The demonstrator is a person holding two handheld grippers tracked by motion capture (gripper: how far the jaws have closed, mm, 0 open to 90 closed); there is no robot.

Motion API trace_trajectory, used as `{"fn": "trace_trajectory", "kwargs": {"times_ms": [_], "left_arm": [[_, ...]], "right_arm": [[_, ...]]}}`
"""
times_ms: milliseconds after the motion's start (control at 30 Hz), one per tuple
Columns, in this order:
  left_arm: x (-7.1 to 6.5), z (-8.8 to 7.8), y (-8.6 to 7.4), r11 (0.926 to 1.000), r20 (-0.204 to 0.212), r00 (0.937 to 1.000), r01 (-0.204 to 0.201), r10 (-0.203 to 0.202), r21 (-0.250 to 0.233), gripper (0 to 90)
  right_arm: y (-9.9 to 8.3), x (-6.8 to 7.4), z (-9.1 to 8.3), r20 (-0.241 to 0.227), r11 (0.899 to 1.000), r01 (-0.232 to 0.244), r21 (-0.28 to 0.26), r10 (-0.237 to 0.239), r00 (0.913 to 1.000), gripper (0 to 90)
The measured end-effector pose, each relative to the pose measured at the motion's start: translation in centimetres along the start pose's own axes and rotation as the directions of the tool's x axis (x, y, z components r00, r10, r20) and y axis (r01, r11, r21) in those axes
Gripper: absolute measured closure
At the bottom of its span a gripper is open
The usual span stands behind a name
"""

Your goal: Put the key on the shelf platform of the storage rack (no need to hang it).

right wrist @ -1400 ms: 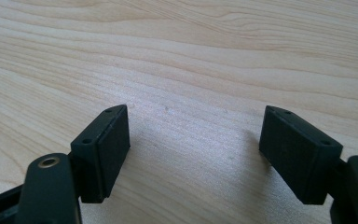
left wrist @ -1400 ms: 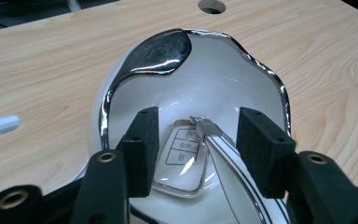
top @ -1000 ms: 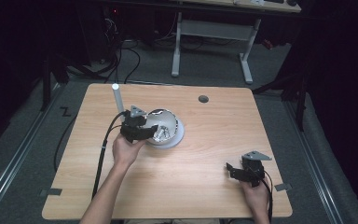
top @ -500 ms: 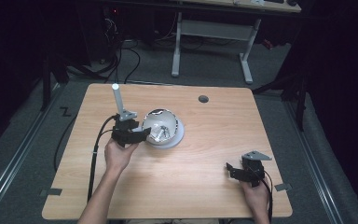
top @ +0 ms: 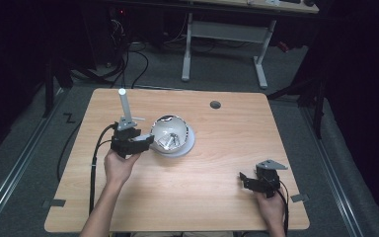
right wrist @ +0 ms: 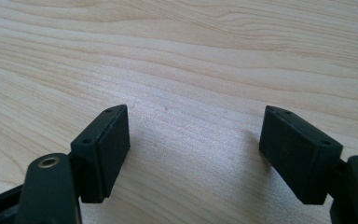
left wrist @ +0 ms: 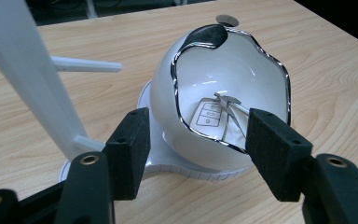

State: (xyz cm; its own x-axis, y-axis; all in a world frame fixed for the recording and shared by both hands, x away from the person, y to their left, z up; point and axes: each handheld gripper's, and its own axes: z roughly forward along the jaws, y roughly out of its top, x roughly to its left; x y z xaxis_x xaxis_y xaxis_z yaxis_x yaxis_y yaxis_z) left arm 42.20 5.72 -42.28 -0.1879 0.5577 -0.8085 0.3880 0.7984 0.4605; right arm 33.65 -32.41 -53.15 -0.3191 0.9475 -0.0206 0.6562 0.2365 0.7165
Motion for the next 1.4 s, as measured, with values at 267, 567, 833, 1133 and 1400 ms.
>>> {"fn": "trace_trajectory", "kwargs": {"times_ms": [267,567,833,1133,1400], "left_arm": [[0.3,-0.9,0.5,0.9999,0.005,1.0000,-0.008,0.008,-0.014,40.0],[0.4,-1.8,1.1,0.9996,0.025,0.9996,-0.014,0.014,-0.025,39.9],[0.4,-2.2,1.6,0.9992,0.020,0.9998,0.006,-0.006,-0.038,39.8],[0.6,-2.7,2.0,0.9987,0.020,0.9996,0.019,-0.018,-0.048,39.8],[1.3,-3.3,2.5,0.9980,0.025,0.9994,0.023,-0.022,-0.059,39.8]], "right_arm": [[0.0,0.0,0.0,0.000,1.000,0.000,0.000,0.000,1.0000,24.8],[0.0,0.0,0.0,0.000,1.000,0.000,0.000,0.000,1.0000,24.8],[0.0,0.0,0.0,0.000,1.000,0.000,0.000,0.000,1.0000,24.8],[0.0,0.0,0.0,0.000,1.000,0.000,0.000,0.000,1.0000,24.8],[0.0,0.0,0.0,-0.001,1.000,0.001,0.000,-0.001,1.0000,24.8]]}}
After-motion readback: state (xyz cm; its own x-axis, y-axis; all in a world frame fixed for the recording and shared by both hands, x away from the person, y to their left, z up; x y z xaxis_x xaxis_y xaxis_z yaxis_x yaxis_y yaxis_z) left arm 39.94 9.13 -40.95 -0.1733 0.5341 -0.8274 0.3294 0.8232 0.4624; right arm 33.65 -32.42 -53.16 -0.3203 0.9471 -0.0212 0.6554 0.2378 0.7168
